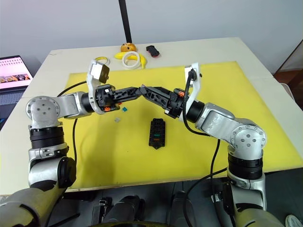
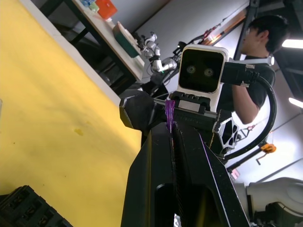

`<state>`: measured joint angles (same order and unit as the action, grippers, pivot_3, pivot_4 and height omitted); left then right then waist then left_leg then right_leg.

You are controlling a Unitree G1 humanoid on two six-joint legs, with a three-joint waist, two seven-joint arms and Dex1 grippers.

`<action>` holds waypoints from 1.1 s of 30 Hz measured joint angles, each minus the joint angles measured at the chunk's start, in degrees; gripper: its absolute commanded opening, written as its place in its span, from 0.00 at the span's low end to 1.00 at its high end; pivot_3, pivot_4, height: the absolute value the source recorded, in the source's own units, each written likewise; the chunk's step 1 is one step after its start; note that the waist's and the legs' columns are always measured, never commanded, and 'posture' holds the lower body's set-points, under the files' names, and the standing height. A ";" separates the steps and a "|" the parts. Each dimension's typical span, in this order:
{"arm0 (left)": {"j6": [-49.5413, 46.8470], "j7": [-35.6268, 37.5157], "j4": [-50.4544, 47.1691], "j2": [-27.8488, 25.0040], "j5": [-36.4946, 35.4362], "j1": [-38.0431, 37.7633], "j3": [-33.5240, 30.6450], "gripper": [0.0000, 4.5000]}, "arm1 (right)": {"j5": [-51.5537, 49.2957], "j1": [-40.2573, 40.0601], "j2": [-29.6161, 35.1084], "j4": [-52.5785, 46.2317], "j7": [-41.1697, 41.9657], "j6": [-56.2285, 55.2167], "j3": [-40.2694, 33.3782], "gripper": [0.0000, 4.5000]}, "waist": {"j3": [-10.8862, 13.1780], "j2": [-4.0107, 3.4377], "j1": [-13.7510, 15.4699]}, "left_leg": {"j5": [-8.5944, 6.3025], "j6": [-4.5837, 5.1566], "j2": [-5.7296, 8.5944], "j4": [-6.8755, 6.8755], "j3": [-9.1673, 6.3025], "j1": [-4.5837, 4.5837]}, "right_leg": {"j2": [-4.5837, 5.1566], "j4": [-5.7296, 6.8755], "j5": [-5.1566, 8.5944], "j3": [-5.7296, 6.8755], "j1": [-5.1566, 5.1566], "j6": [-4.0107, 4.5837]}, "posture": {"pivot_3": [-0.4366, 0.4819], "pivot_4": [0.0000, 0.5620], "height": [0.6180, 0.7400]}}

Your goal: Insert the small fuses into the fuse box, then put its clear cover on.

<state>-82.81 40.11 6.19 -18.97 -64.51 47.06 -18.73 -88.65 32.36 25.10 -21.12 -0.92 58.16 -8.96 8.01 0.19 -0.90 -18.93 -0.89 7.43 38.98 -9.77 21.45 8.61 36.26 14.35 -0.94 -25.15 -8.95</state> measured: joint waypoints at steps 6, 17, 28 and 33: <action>0.60 -0.01 -0.03 0.06 -0.03 -1.26 0.36 0.00 | -0.41 -0.01 1.47 -0.05 1.11 -1.18 0.19 0.35 | 0.00 0.00 0.04 | 0.00 0.00 0.00 0.00 0.00 0.00 | 0.00 0.00 0.00 0.00 0.00 0.00 | 0.48 0.27 1.00; 0.62 -0.94 -0.03 0.68 -2.25 -1.23 1.20 0.00 | 0.14 -0.47 3.14 -0.05 2.44 -1.73 1.00 0.35 | 0.00 0.00 0.07 | 0.00 0.00 0.00 0.01 0.01 0.00 | 0.00 0.00 0.00 0.00 0.00 0.00 | 0.48 0.27 1.00; 0.99 -3.40 0.40 1.84 -4.88 -1.20 1.01 0.00 | -1.66 -0.36 5.40 0.08 3.46 -1.81 0.62 0.07 | 0.00 0.00 0.12 | 0.00 0.00 0.00 0.02 0.01 0.01 | 0.01 -0.01 0.00 0.00 0.02 0.00 | 0.48 0.27 1.00; 1.00 -3.72 0.44 2.04 -5.02 -1.20 1.12 0.00 | -1.70 -0.36 6.05 0.09 3.67 -1.80 0.67 0.07 | 0.00 0.00 0.11 | 0.00 0.00 0.00 0.02 0.01 0.01 | 0.00 -0.01 0.00 0.00 0.01 0.00 | 0.48 0.27 1.00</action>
<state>-81.81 36.39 6.63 -16.93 -69.52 45.85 -17.60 -90.35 32.00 31.15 -21.04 2.75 56.35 -8.29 8.01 0.19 -0.78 -18.93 -0.89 7.43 38.99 -9.76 21.46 8.61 36.25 14.35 -0.94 -25.14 -8.95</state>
